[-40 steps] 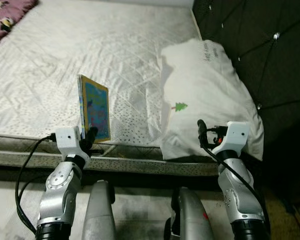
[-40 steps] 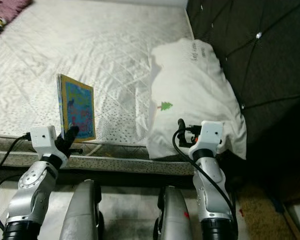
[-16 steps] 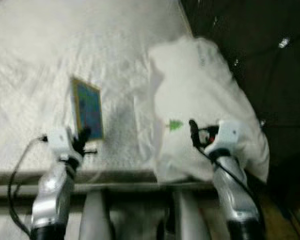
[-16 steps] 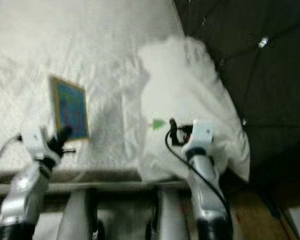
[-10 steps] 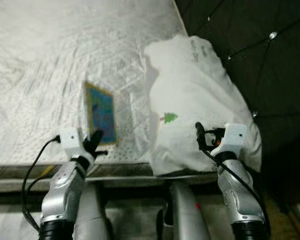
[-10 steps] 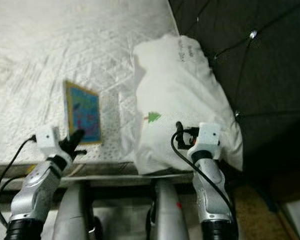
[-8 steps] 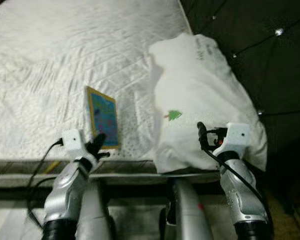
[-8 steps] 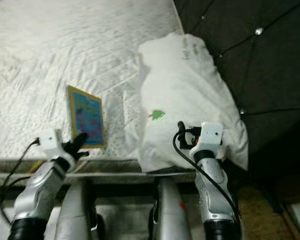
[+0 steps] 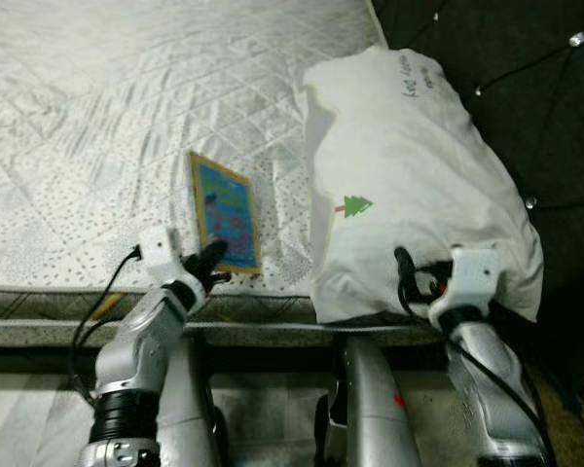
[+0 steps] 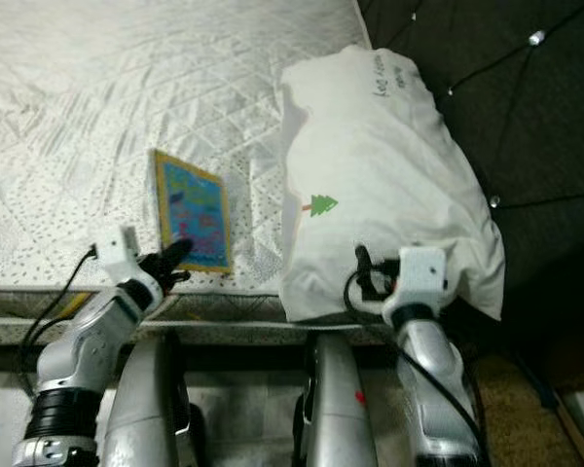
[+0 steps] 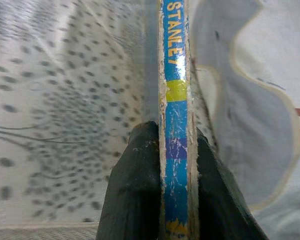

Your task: Clean up the room

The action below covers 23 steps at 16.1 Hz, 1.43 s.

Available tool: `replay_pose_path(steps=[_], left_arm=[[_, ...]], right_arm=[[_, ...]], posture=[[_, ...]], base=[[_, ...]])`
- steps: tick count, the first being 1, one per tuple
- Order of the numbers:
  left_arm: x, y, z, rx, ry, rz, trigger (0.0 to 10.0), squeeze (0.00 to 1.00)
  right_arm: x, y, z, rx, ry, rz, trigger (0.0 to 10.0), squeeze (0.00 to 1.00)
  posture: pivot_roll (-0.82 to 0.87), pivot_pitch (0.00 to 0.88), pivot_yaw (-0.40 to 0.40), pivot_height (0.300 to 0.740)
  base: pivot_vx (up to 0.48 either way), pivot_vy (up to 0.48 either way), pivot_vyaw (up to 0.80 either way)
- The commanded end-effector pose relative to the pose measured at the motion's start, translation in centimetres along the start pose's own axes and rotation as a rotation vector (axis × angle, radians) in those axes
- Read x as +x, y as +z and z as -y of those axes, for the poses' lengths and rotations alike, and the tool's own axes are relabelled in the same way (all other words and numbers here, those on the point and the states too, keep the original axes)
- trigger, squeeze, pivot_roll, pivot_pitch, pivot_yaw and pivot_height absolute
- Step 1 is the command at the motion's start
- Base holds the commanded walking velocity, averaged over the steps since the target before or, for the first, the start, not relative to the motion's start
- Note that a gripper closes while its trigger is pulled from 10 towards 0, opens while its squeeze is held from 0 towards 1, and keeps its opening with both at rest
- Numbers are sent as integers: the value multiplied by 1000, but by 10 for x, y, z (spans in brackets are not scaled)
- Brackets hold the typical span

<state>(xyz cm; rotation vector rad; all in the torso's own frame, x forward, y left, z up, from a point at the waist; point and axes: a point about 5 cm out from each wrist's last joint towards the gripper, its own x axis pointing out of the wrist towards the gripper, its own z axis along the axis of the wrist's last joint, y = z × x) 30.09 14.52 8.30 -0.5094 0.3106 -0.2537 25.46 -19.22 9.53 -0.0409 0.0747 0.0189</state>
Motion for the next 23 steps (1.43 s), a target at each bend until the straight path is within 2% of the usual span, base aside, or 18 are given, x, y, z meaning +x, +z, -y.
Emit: replay_pose_path(steps=[1,4,7,10,12,15,16,17,23], left_arm=[[8,-25,15,-69,-74,-130,10000,0],[10,-24,28,-151,-147,-171,10000,0],[9,-27,42,-231,-192,-274,10000,0],[8,-32,27,-224,-124,-308,10000,0],[9,-31,19,-225,-117,-346,10000,0],[13,-24,5,-181,-71,-351,10000,0],[16,-18,-1,-170,-56,-338,10000,447],[18,-14,-4,-181,-54,-327,10000,1000],[25,-6,-21,-121,-6,-321,10000,1000]], right_arm=[[-9,0,3,-10,12,-16,10000,0],[-13,0,6,-19,11,-24,10000,0],[-14,2,4,-31,24,-35,10000,0],[-15,1,5,-34,30,-47,10000,0],[-14,1,5,-37,34,-51,10000,0],[-14,2,6,-40,33,-55,10000,0],[-14,1,6,-41,32,-55,10000,0],[-14,1,6,-42,33,-56,10000,0],[-12,2,6,-52,32,-52,10000,0]], posture=[[-76,200,-85,535],[-95,206,-82,535],[-93,204,-86,535],[-91,201,-90,535],[-92,202,-95,535],[-97,200,-100,535],[-97,198,-100,535],[-98,197,-102,535],[-102,188,-102,535]], base=[[0,0,0],[0,0,0],[0,0,0],[0,0,0],[0,0,0],[0,0,0],[0,0,0],[0,0,0],[0,0,0]])
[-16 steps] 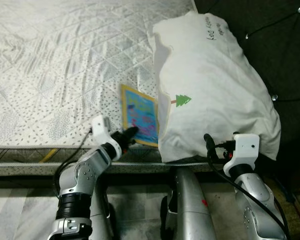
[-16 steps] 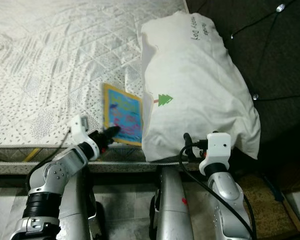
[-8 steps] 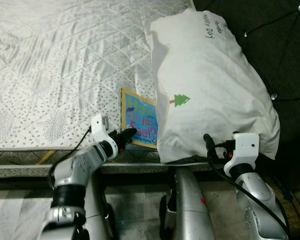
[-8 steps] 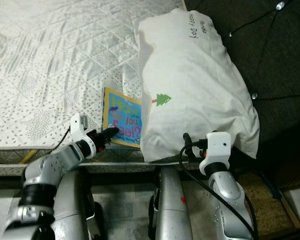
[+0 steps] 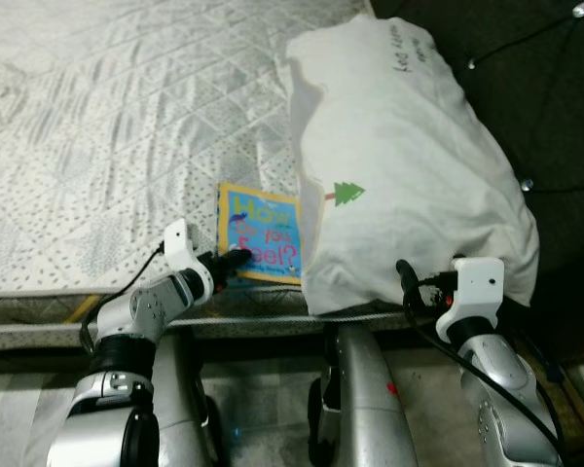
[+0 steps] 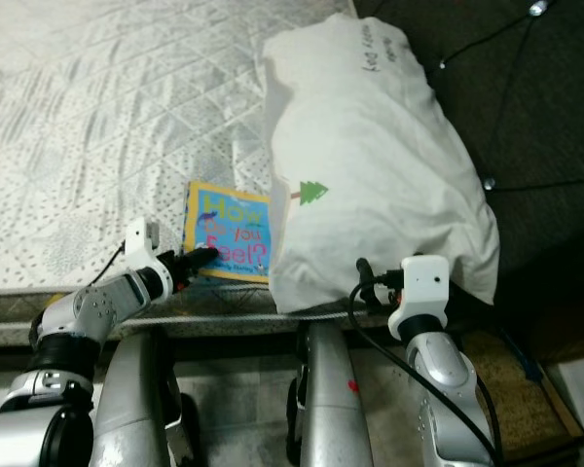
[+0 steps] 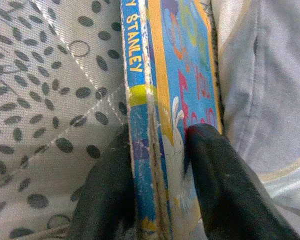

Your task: Clean up the room

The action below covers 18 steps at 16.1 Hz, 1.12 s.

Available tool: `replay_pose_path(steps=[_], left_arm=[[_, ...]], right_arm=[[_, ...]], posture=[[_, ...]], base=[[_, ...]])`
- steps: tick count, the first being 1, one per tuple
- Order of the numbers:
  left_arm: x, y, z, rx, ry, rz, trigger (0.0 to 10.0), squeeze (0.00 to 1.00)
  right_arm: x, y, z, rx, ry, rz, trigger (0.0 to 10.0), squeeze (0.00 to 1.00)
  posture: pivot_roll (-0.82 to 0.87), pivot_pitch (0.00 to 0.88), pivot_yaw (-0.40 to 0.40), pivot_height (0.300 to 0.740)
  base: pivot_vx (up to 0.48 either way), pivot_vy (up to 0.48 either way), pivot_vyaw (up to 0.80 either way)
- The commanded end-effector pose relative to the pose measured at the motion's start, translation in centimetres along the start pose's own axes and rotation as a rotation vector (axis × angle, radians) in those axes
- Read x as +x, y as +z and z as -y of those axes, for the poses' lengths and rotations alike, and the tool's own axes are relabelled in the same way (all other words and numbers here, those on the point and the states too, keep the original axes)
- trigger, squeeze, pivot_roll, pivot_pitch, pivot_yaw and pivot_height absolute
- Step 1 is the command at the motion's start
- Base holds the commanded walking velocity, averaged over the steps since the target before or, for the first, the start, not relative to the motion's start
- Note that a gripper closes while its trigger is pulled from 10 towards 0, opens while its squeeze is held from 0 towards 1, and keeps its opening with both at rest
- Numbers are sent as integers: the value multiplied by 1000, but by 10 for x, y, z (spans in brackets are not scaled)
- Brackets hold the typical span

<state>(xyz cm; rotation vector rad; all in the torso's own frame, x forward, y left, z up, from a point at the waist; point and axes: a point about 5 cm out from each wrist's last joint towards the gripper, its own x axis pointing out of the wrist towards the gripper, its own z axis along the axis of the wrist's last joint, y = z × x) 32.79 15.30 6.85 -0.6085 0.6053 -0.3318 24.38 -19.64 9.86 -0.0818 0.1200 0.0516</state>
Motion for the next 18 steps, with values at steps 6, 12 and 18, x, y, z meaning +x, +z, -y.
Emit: replay_pose_path(steps=[6,12,18], left_arm=[[-6,6,-22,55,108,9,10000,1000],[-19,2,-37,57,187,41,10000,1000],[-49,4,-41,107,281,210,10000,1000]], right_arm=[[1,-1,0,-6,5,-5,10000,0],[3,-2,0,-2,8,-6,10000,0],[5,-4,-1,0,19,-7,10000,0]], posture=[[-91,184,-101,535],[-79,175,-93,535],[-58,164,-91,535]], base=[[0,0,0],[0,0,0],[0,0,0]])
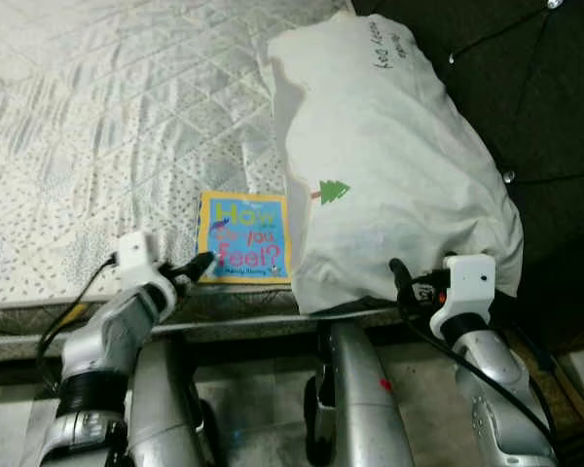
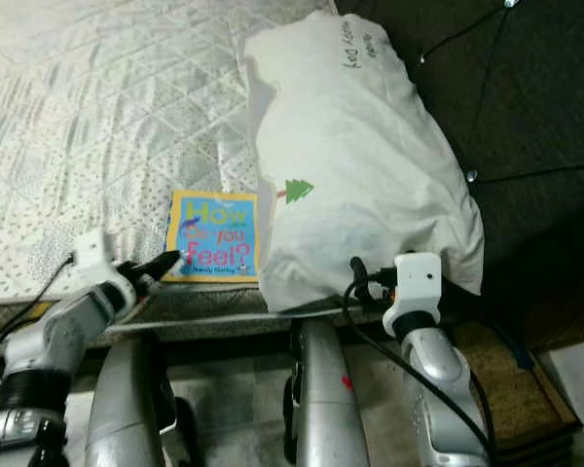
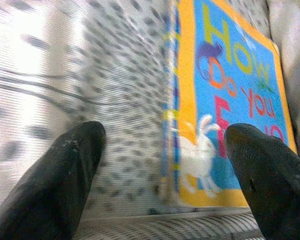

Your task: Clean up the room

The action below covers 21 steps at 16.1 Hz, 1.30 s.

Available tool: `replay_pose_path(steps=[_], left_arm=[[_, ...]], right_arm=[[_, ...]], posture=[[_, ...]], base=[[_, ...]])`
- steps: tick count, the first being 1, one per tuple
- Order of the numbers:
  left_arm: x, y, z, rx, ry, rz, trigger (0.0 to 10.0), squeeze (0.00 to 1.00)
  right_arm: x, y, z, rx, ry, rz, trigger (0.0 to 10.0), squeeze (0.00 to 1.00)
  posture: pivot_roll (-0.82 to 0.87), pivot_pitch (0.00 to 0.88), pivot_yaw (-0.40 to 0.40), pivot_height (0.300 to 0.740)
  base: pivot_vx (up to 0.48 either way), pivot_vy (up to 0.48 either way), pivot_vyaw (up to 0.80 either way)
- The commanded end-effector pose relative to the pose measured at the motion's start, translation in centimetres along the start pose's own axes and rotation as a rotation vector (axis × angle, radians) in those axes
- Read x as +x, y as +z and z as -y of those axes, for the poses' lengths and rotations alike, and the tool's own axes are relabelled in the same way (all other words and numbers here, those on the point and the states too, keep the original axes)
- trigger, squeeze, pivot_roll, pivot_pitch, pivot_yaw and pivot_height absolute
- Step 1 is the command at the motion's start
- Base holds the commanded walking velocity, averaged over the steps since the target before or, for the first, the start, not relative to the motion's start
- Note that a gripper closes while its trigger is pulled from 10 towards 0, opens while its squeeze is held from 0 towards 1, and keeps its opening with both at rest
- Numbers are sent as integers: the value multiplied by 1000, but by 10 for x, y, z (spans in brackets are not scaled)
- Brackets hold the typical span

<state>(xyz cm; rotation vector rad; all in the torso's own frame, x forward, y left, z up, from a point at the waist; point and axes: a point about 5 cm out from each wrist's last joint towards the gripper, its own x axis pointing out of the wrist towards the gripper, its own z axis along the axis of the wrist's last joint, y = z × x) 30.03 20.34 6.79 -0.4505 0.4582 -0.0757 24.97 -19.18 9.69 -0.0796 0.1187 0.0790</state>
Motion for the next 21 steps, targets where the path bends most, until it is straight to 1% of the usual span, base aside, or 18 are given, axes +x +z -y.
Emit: replay_pose_path(steps=[1,2,3,4,6,7,8,9,10,11,12,13,15,17,21], left_arm=[[-11,2,-3,47,32,40,10000,1000],[-16,5,-1,99,38,86,10000,1000],[-25,10,5,123,22,178,10000,1000],[-30,11,8,128,16,220,10000,1000],[-48,11,17,188,-2,299,10000,1000],[-52,9,19,213,-6,296,10000,1000],[-58,8,25,263,-34,308,10000,1000],[-63,8,27,278,-41,319,10000,1000],[-69,4,26,283,-13,319,10000,1000],[-71,3,25,287,-8,317,10000,1000],[-73,-2,24,305,8,314,10000,867],[-74,-5,24,292,20,311,10000,0],[-74,-8,27,301,7,304,10000,0],[-70,-4,32,312,-14,305,10000,0],[-67,2,30,311,-9,320,10000,0]], right_arm=[[-2,-4,3,2,-9,-9,10000,0],[-2,-5,3,4,-9,-10,10000,0],[-1,-6,3,12,-16,-8,10000,0],[-1,-6,3,17,-19,-6,10000,0],[2,-5,1,45,-27,15,10000,0],[2,-4,0,50,-26,22,10000,0],[4,-3,-2,78,-24,30,10000,0],[5,-2,-4,97,-27,34,10000,0],[9,-1,-8,100,-19,37,10000,0],[9,0,-9,106,-13,48,10000,0],[11,4,-14,132,0,73,10000,0],[14,8,-19,142,21,89,10000,0],[17,12,-21,144,17,105,10000,0],[18,15,-18,149,-3,117,10000,0],[23,16,-11,145,-27,124,10000,0]], posture=[[-55,161,-88,535],[-50,150,-82,535],[-45,137,-72,535],[-42,132,-67,535],[-27,124,-55,535],[-18,119,-56,535],[0,118,-56,535],[14,116,-55,535],[20,116,-54,535],[30,117,-53,535],[36,116,-50,545],[35,115,-45,560],[32,108,-37,585],[23,104,-27,605],[18,94,-19,645]], base=[[0,0,0],[0,0,0],[0,0,0],[0,0,0],[0,0,0],[0,0,0],[0,0,0],[0,0,0],[0,0,0],[0,0,0],[0,0,0],[0,0,0],[0,0,0],[0,0,0],[0,0,0]])
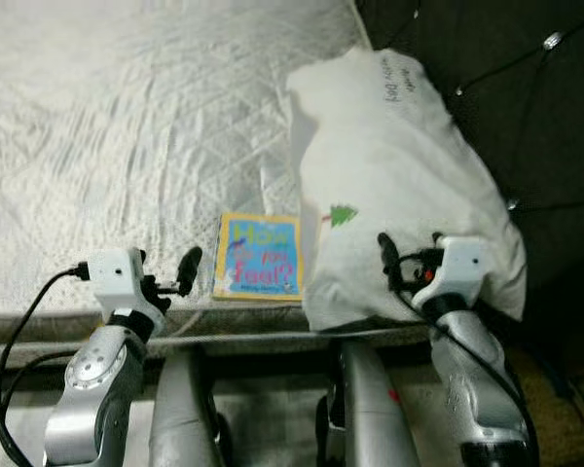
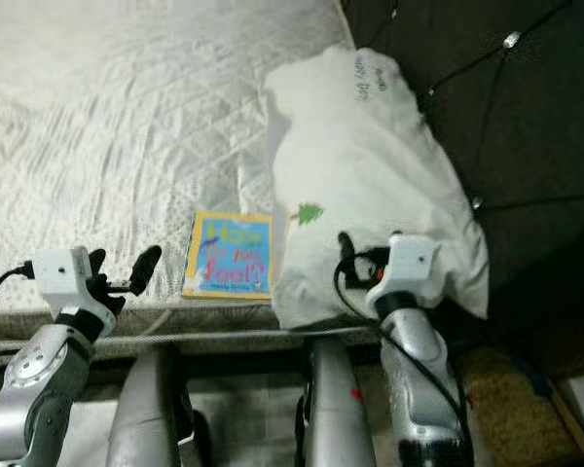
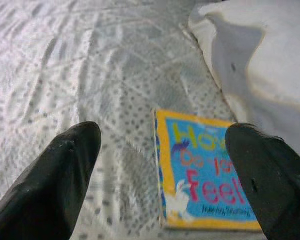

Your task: Clean up the room

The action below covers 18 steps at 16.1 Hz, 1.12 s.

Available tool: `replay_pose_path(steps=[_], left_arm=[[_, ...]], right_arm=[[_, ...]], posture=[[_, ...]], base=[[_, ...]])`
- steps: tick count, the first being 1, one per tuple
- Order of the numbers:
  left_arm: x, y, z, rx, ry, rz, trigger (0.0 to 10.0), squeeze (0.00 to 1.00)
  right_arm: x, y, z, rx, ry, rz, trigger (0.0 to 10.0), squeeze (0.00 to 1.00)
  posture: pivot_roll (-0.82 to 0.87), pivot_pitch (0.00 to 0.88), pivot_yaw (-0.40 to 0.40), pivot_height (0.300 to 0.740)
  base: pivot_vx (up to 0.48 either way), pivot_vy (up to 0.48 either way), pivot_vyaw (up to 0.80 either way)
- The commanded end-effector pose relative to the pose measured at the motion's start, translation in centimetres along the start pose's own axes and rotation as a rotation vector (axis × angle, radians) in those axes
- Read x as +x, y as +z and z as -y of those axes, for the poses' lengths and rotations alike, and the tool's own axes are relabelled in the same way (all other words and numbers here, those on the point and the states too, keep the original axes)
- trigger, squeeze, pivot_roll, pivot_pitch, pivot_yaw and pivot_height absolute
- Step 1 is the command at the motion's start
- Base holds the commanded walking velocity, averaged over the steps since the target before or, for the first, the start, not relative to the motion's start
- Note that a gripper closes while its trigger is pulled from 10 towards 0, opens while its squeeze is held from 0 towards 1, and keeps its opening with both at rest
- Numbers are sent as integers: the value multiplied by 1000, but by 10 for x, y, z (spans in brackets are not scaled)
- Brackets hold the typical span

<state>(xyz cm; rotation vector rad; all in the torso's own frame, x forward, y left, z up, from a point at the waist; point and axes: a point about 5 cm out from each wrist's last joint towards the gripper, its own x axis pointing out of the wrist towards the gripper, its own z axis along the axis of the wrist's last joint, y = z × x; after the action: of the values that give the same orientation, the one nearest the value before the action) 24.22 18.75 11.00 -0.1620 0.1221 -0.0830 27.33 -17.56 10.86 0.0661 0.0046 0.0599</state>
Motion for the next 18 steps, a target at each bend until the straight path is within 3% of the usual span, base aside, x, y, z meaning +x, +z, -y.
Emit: replay_pose_path(steps=[1,4,7,13,18], left_arm=[[1,0,-1,12,-2,-2,10000,0],[18,7,-4,28,-12,27,10000,0],[24,9,-5,39,-27,32,10000,0],[38,5,7,52,-71,44,10000,0],[35,5,8,59,-97,44,10000,0]], right_arm=[[2,3,3,0,-17,14,10000,0],[7,5,8,-9,-35,34,10000,0],[11,8,13,4,-78,63,10000,0],[-1,-3,15,15,-117,48,10000,0],[-4,-10,7,34,-125,5,10000,0]], posture=[[10,90,-18,660],[-2,38,-1,700],[-11,3,16,740],[-35,0,24,740],[-21,36,11,740]], base=[[0,0,0],[0,0,0],[0,0,0],[0,0,0],[0,0,0]])
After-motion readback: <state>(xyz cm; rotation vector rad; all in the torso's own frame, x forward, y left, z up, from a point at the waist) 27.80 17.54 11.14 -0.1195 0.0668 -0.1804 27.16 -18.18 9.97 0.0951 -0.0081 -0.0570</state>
